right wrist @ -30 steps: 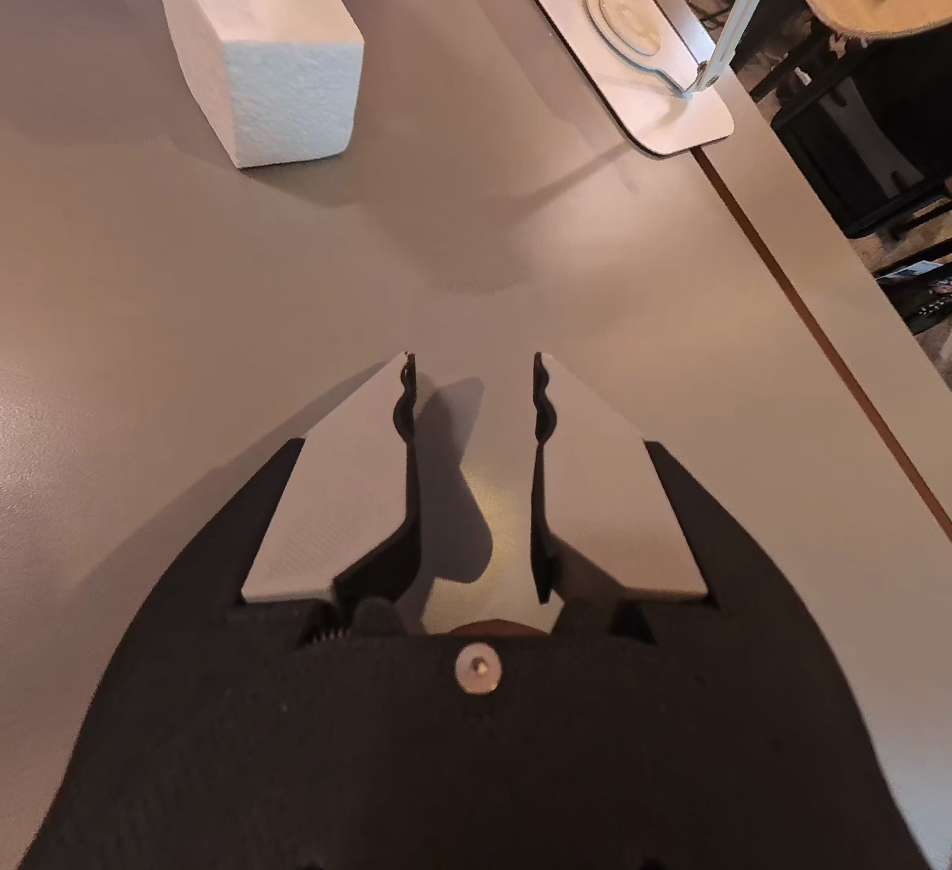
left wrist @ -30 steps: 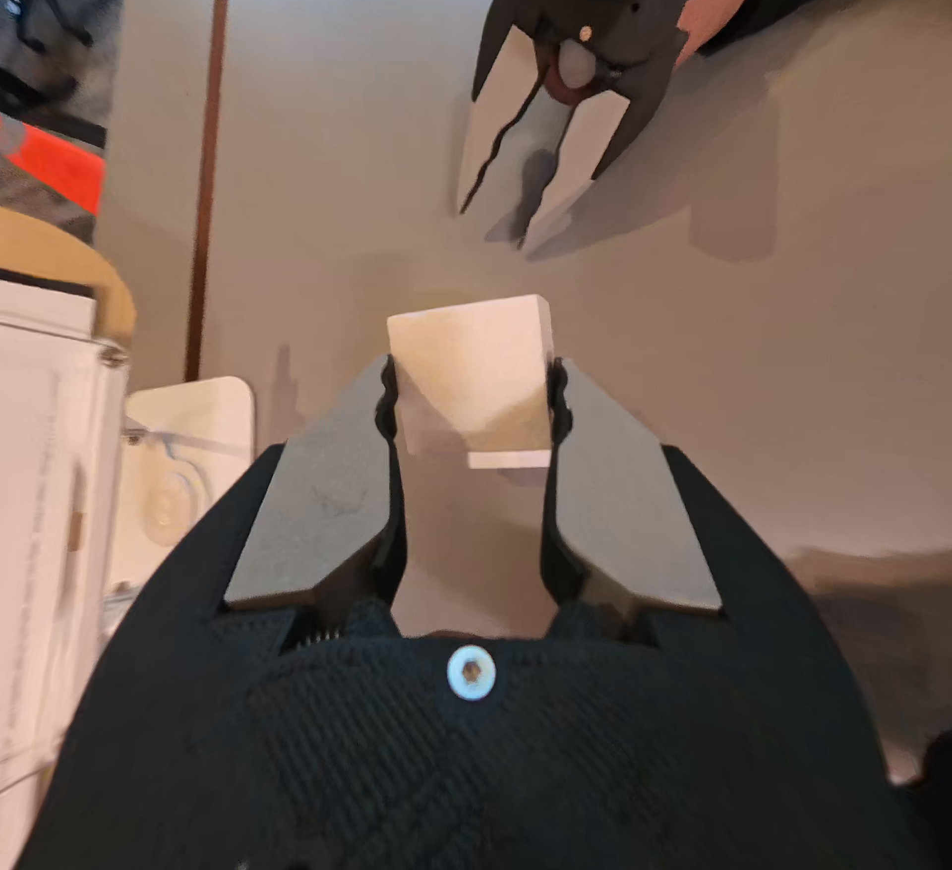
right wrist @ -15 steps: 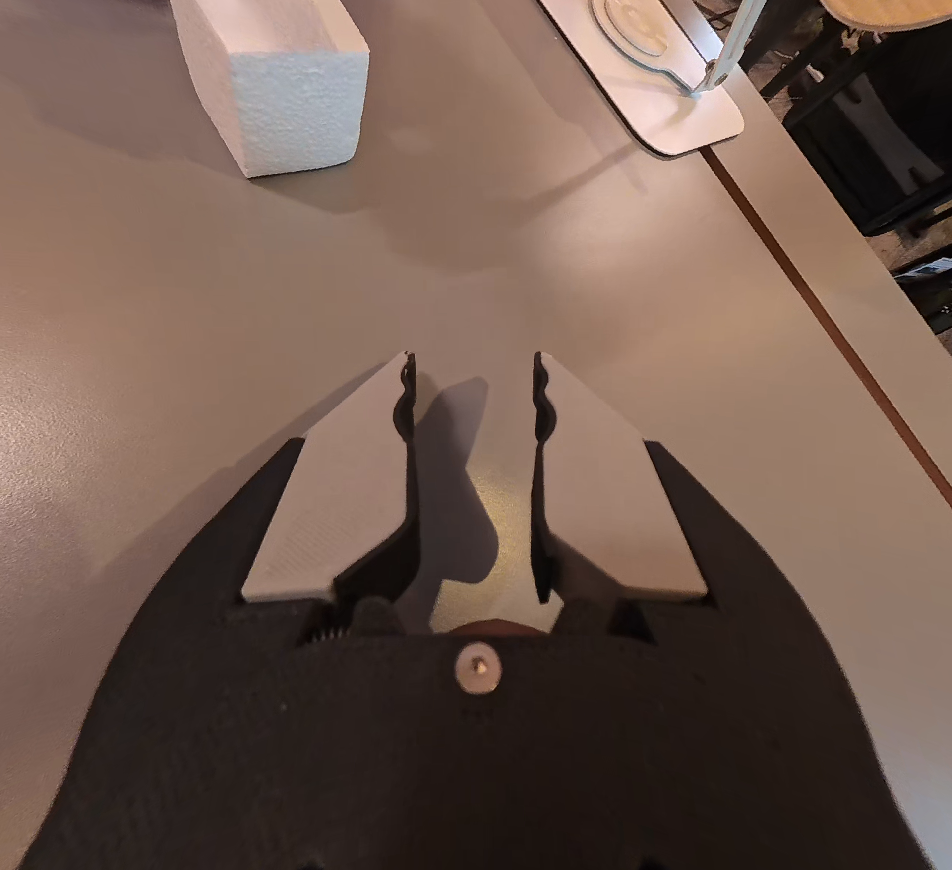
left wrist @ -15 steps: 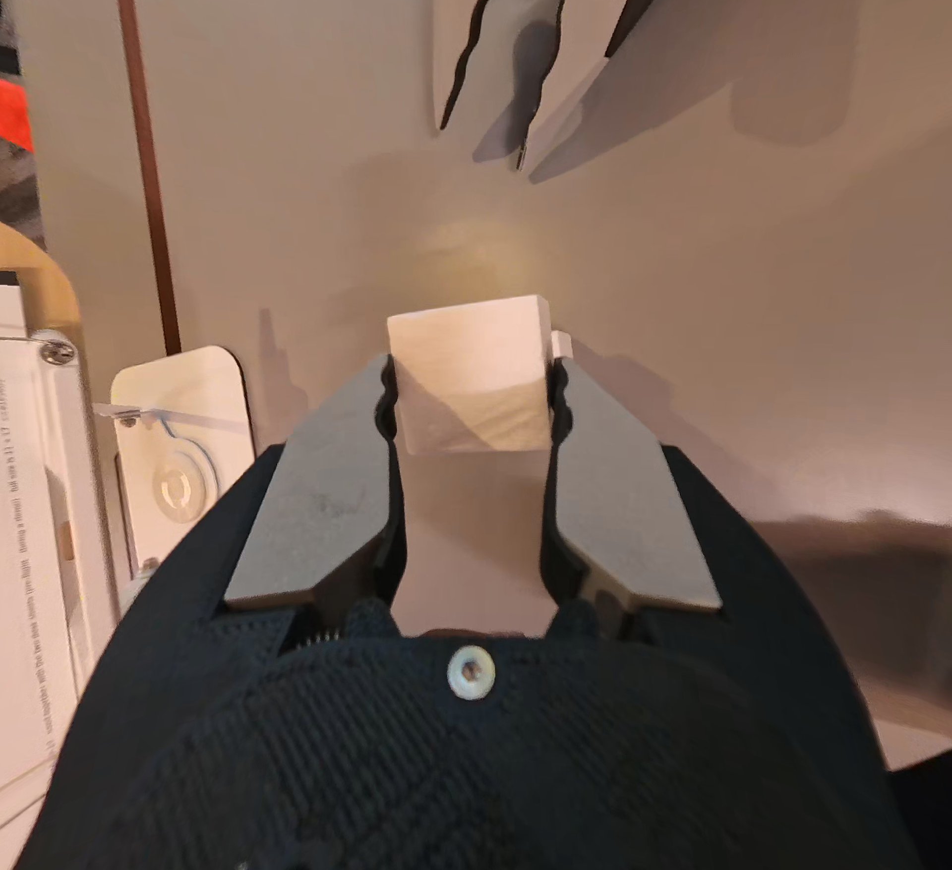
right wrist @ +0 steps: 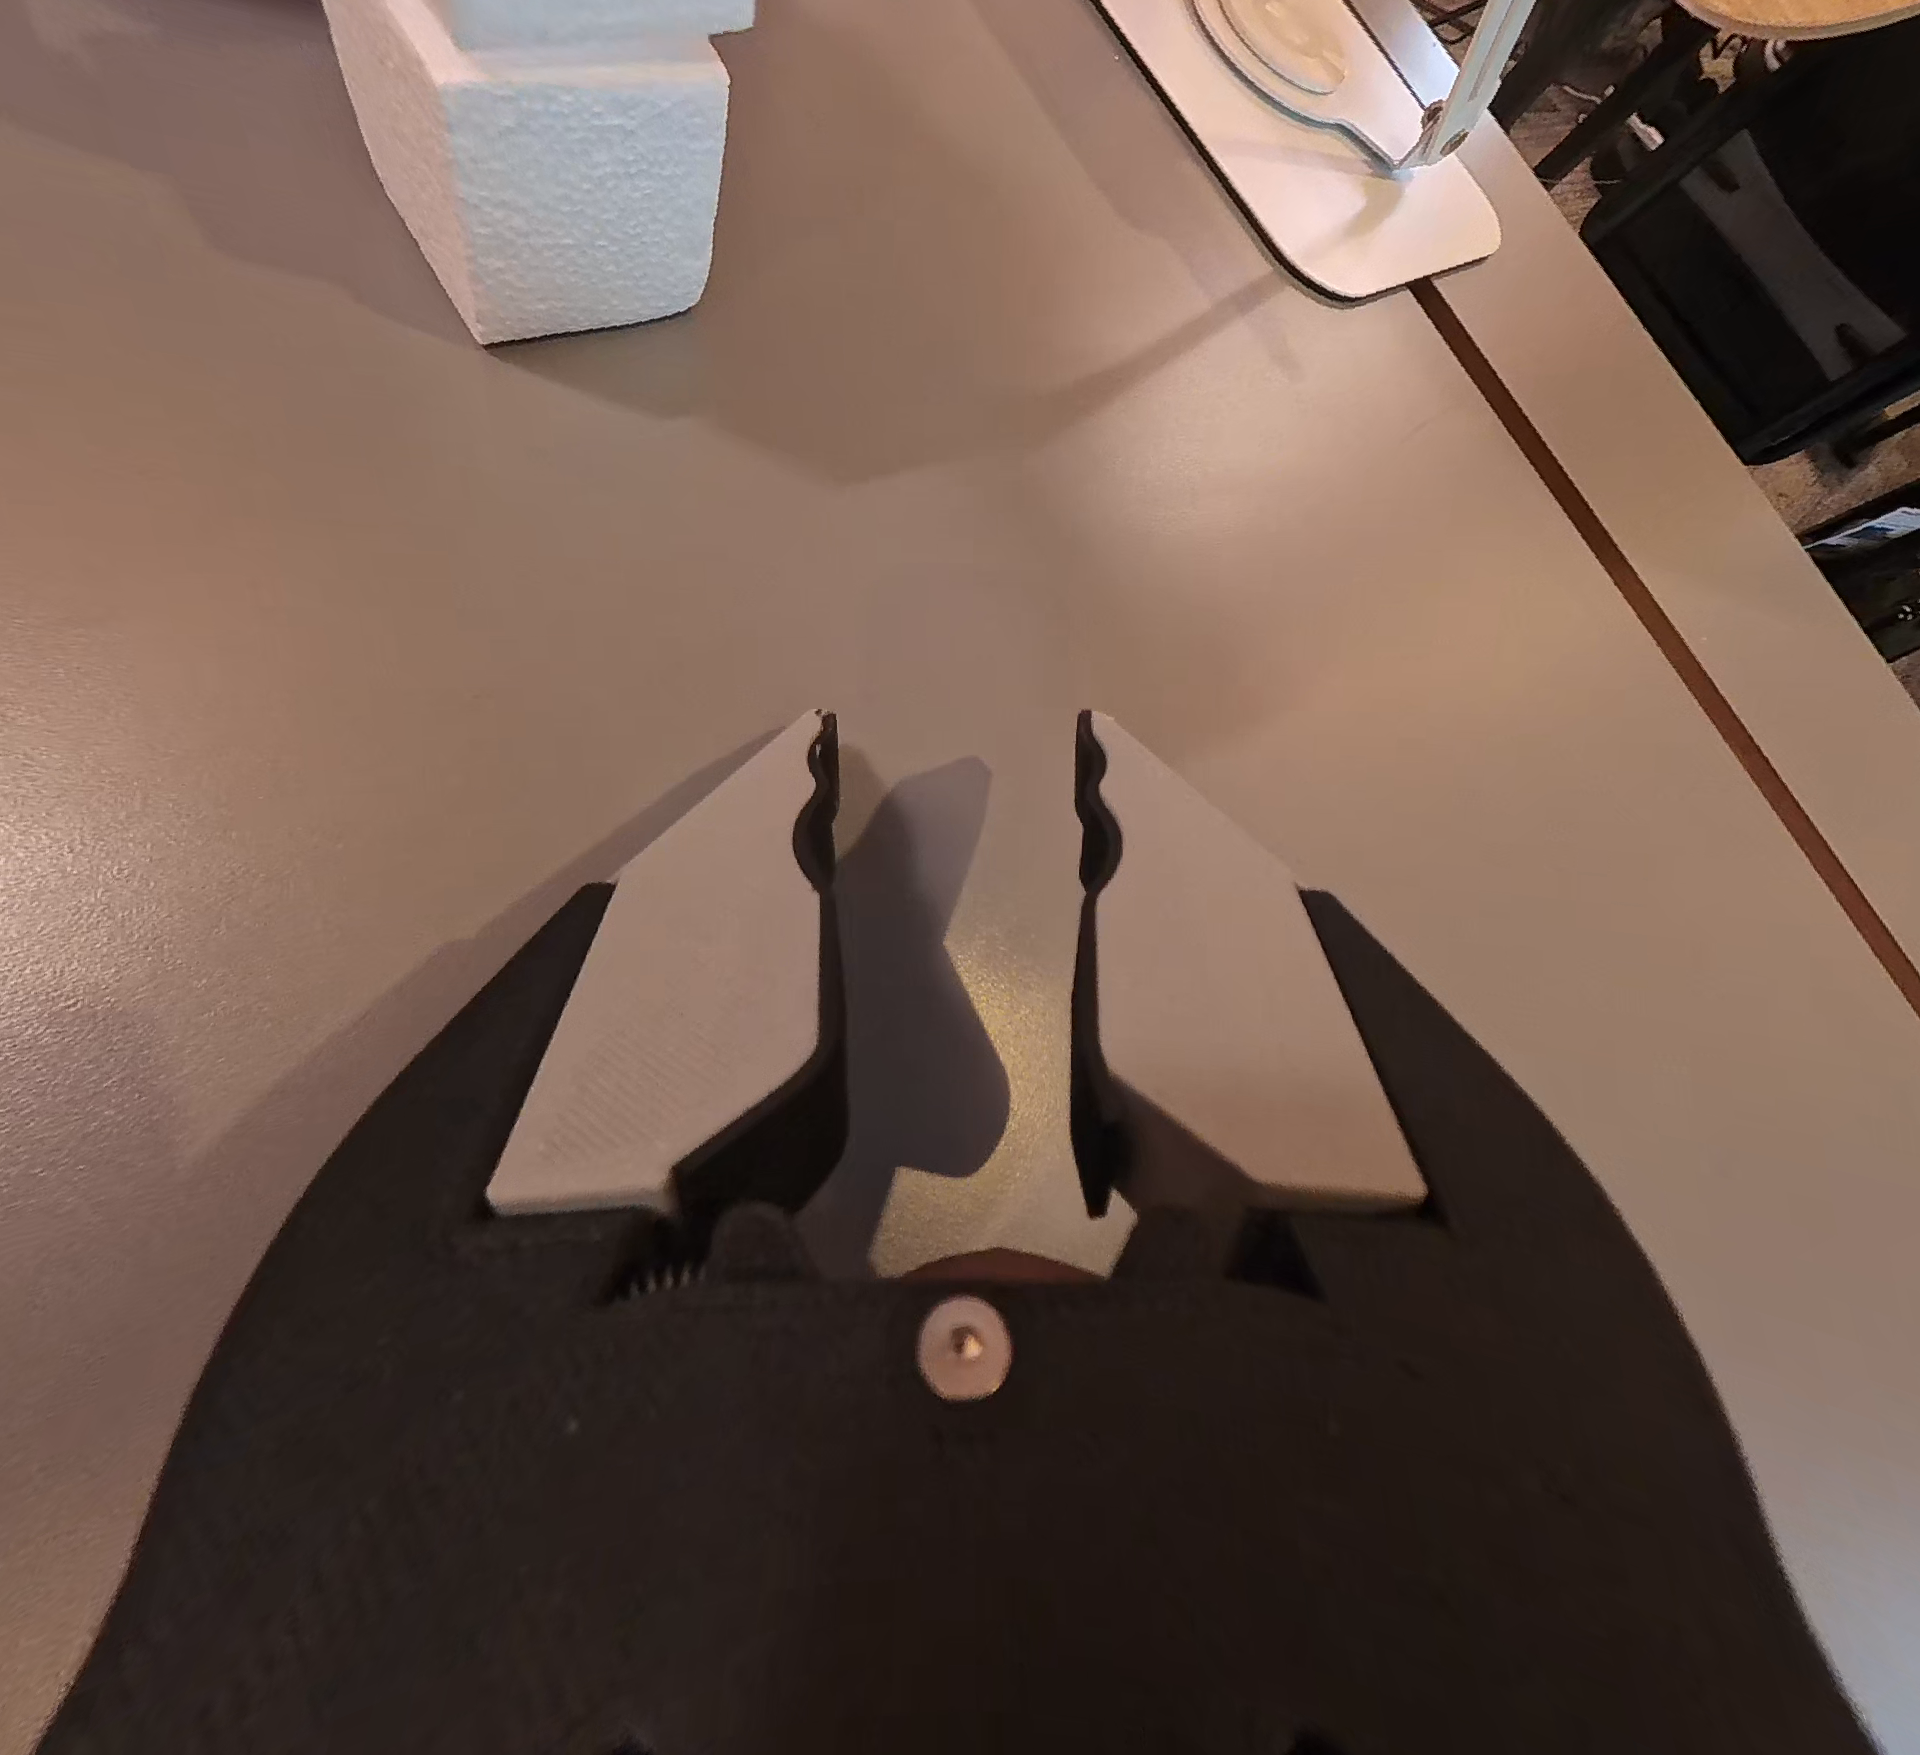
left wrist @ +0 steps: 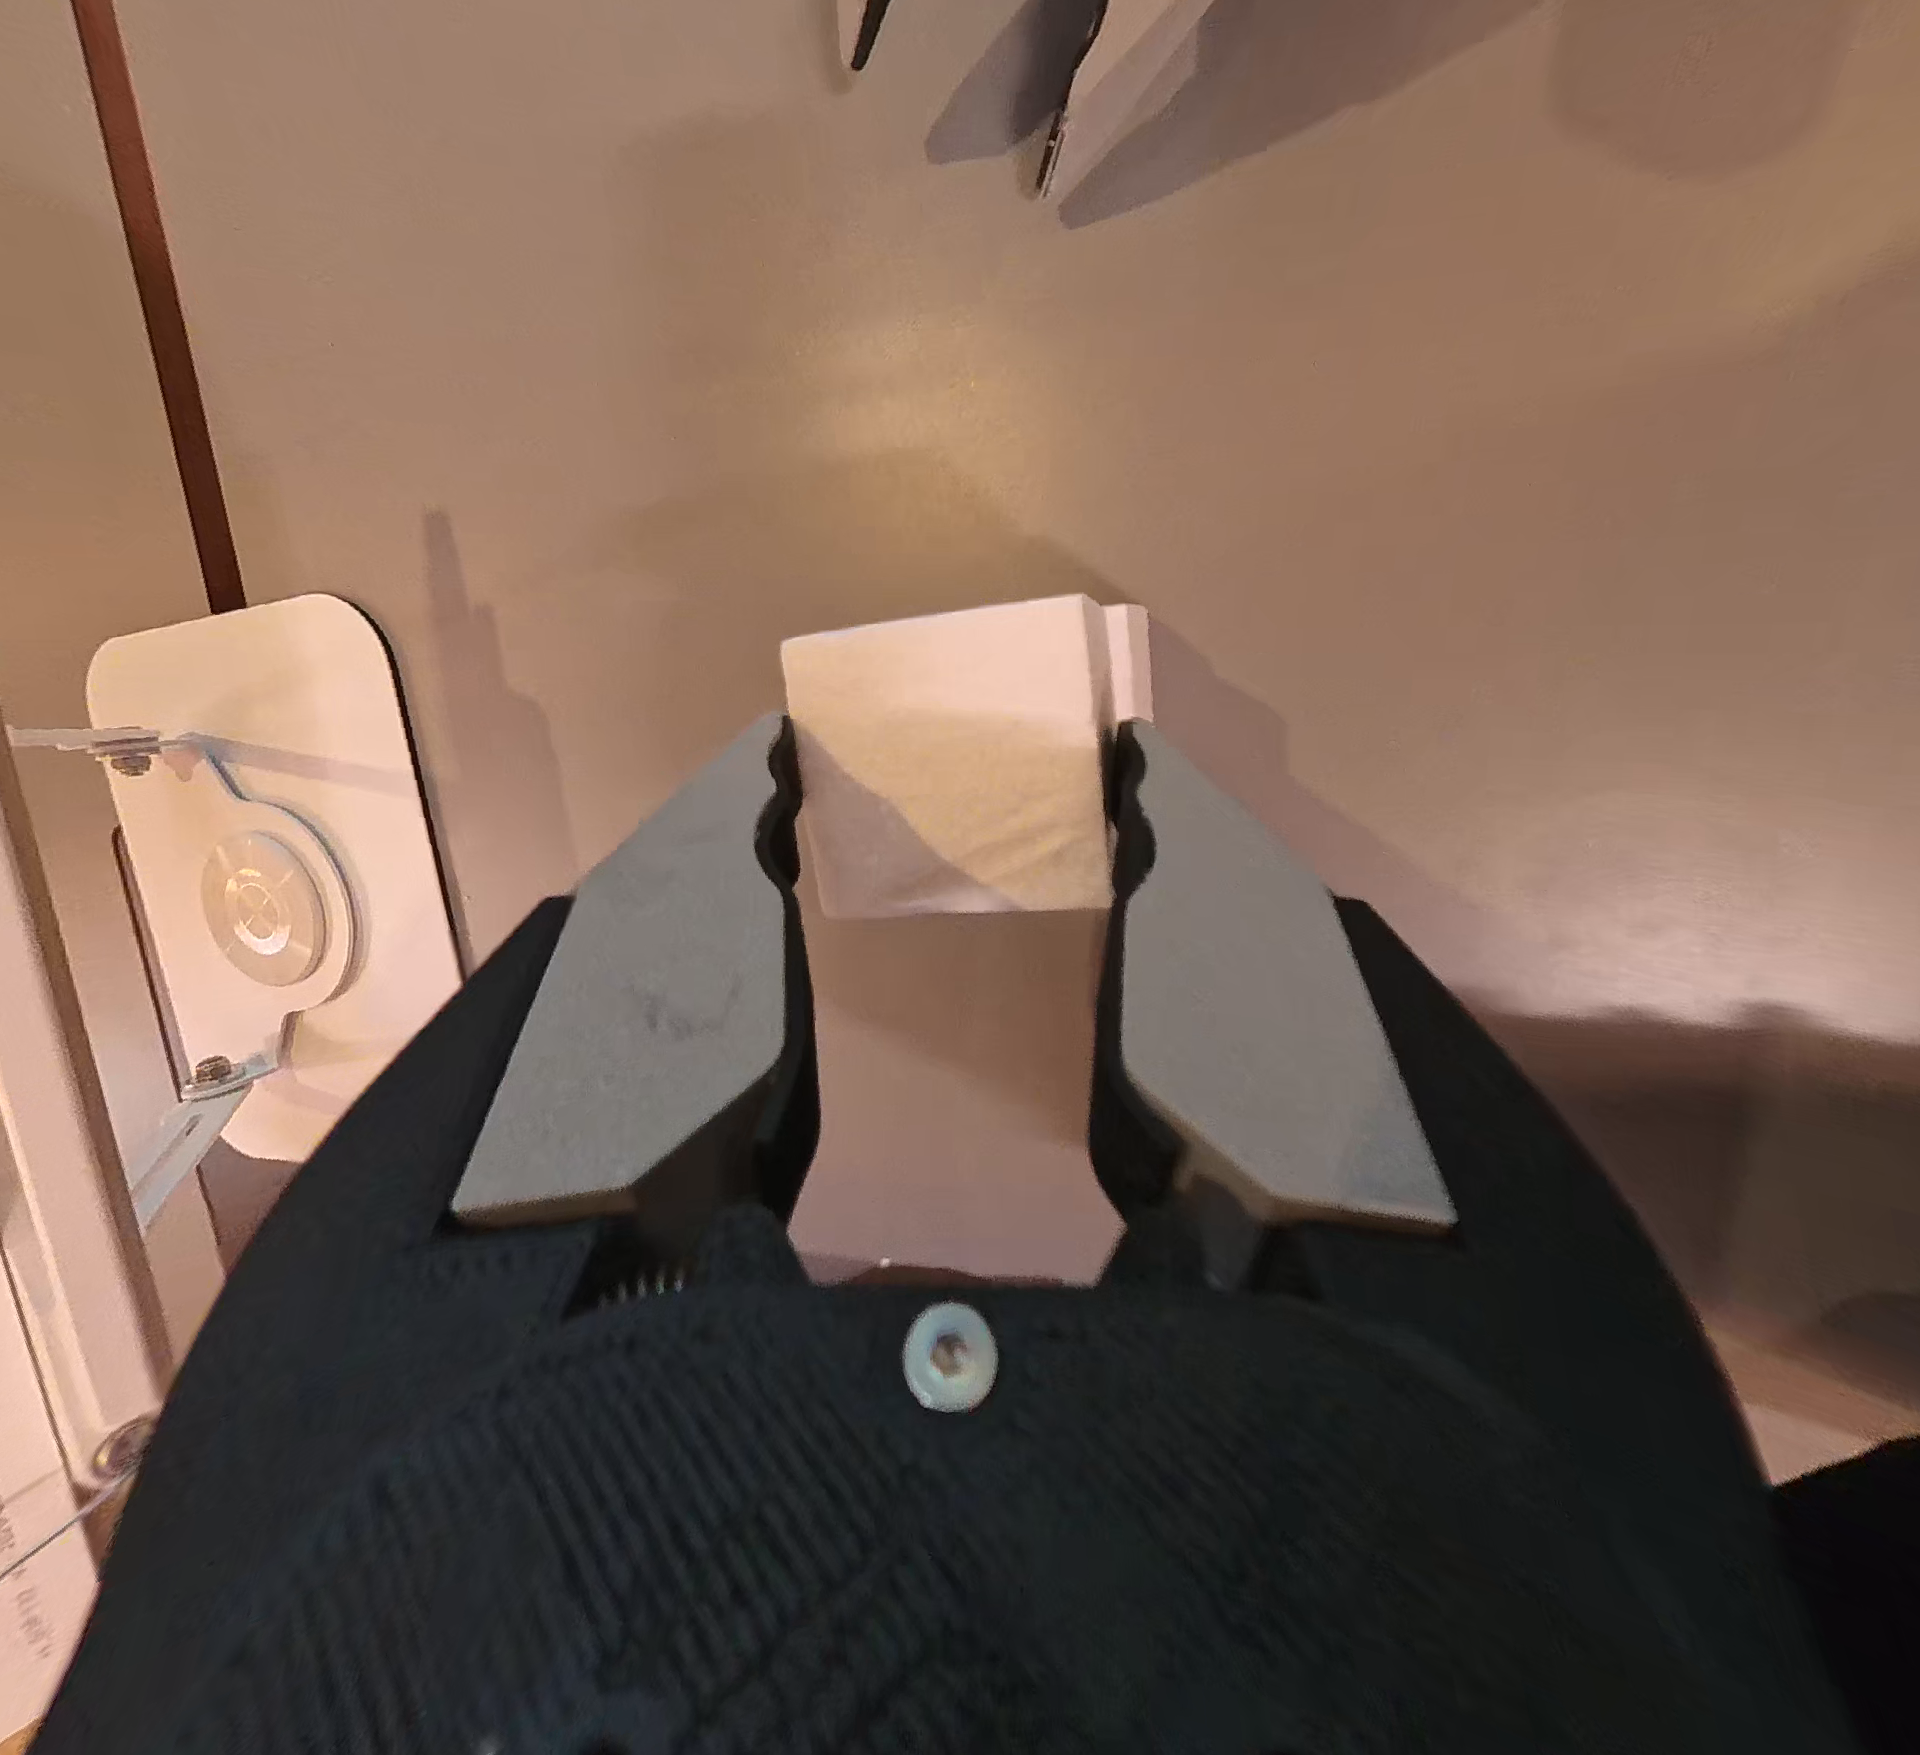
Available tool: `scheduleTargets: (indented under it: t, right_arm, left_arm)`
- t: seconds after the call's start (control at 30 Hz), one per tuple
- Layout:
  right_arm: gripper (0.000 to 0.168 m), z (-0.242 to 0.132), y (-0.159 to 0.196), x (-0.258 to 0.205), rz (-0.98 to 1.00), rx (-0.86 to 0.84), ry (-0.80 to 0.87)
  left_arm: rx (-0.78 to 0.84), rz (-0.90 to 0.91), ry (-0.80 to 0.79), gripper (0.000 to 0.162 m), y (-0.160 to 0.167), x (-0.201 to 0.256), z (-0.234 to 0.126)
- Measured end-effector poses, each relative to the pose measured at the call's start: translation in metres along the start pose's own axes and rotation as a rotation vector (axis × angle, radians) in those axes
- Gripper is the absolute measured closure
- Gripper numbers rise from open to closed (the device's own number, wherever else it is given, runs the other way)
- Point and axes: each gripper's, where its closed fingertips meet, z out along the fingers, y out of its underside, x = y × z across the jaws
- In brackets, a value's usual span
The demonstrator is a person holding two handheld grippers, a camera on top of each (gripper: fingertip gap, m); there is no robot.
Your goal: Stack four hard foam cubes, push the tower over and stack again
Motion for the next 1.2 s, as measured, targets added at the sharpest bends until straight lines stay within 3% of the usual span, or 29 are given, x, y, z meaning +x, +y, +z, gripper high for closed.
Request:
scheduleTargets:
  t: [1.2]
  right_arm:
    - [0.125,0.0011,0.0008,0.0002,-0.003,-0.007,0.000]
  left_arm:
    - [0.034,0.002,0.028,0.100,-0.0029,0.0037,0.0067]
